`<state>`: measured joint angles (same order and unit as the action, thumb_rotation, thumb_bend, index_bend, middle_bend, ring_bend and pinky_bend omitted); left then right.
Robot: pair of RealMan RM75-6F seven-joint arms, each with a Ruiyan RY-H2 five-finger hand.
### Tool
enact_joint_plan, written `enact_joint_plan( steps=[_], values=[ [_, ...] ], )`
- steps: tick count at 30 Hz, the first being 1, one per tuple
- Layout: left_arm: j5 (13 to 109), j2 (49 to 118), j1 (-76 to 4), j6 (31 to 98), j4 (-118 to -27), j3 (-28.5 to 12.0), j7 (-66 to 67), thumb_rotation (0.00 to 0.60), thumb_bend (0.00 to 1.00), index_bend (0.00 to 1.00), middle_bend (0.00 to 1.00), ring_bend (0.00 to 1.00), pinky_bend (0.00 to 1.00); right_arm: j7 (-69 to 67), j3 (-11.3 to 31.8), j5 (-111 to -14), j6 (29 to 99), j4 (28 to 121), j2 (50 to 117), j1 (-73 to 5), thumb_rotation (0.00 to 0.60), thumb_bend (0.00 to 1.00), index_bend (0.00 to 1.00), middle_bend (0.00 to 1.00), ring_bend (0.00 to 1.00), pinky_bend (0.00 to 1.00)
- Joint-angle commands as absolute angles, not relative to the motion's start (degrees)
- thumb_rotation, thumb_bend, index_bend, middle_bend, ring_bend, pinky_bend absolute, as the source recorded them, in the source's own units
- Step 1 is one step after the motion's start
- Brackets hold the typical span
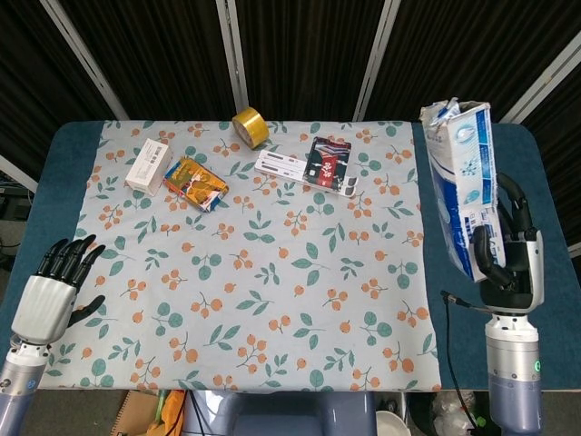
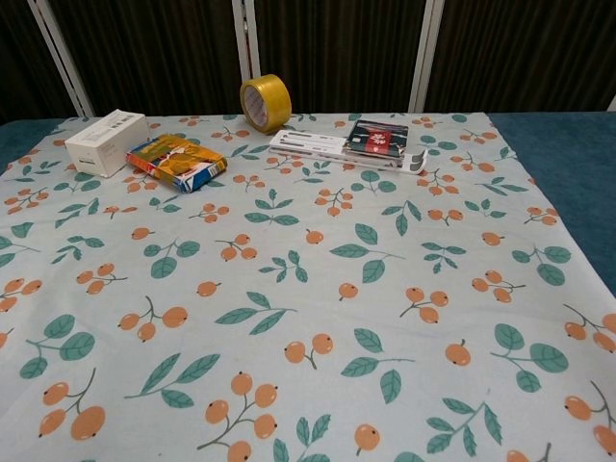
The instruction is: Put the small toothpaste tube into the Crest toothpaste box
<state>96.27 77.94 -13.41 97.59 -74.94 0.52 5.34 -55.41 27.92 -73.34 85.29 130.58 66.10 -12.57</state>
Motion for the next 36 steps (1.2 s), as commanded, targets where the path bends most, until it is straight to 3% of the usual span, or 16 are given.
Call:
enact_joint_plan(
  steps=[1, 10, 14, 24, 26, 31, 36],
  values=[
    [96.09, 77.86, -13.3, 97.27, -75.11, 0.28, 4.92, 0.6, 0.04, 0.14, 0.08, 0.15, 0.13, -58.91, 30.72, -70.34, 87.04, 133.28, 65.66, -11.58, 0.6, 0.47, 0.22, 0.46, 0.49, 0.55],
    [96.93, 77.86, -13.12, 96.82, -75.1, -0.13, 5.1, 0.6, 0.04, 0.14, 0.08, 0.15, 0.13, -61.45, 37.35, -69.69, 93.1, 134.99, 63.48, -8.85, 0.6, 0.47, 0.22, 0.46, 0.49, 0.55],
    [97.32, 77.93, -13.02, 96.76, -74.94, -0.32, 5.27, 0.6, 0.04, 0.14, 0.08, 0.15, 0.13, -60.32, 38.02, -69.62, 93.51, 134.99, 63.17, -8.63, 0.6, 0.47, 0.2, 0.45, 0.45, 0.54],
    [97.5, 77.89, -12.8, 96.46, -74.84, -0.91, 4.99, 0.6, 0.04, 0.14, 0.08, 0.15, 0.13, -59.78, 36.92, -71.58, 92.1, 134.9, 63.13, -8.55, 0.6, 0.47, 0.05, 0.31, 0.32, 0.42],
    [97.6, 77.84, -12.76, 96.42, -74.83, -0.96, 4.96, 0.6, 0.04, 0.14, 0.08, 0.15, 0.13, -59.56, 36.83, -71.46, 91.97, 134.85, 63.19, -8.59, 0.6, 0.47, 0.07, 0.34, 0.36, 0.46],
    [97.71, 77.78, -12.64, 96.35, -74.89, -1.12, 4.92, 0.6, 0.04, 0.14, 0.08, 0.15, 0.13, -59.13, 36.91, -70.28, 91.49, 134.81, 62.97, -8.55, 0.6, 0.55, 0.31, 0.58, 0.65, 0.71],
    [97.93, 77.79, -12.64, 96.24, -74.83, -1.21, 4.95, 0.6, 0.04, 0.15, 0.08, 0.15, 0.13, -57.68, 36.07, -69.87, 89.91, 134.66, 62.43, -8.76, 0.6, 0.56, 0.34, 0.59, 0.66, 0.73]
  ],
)
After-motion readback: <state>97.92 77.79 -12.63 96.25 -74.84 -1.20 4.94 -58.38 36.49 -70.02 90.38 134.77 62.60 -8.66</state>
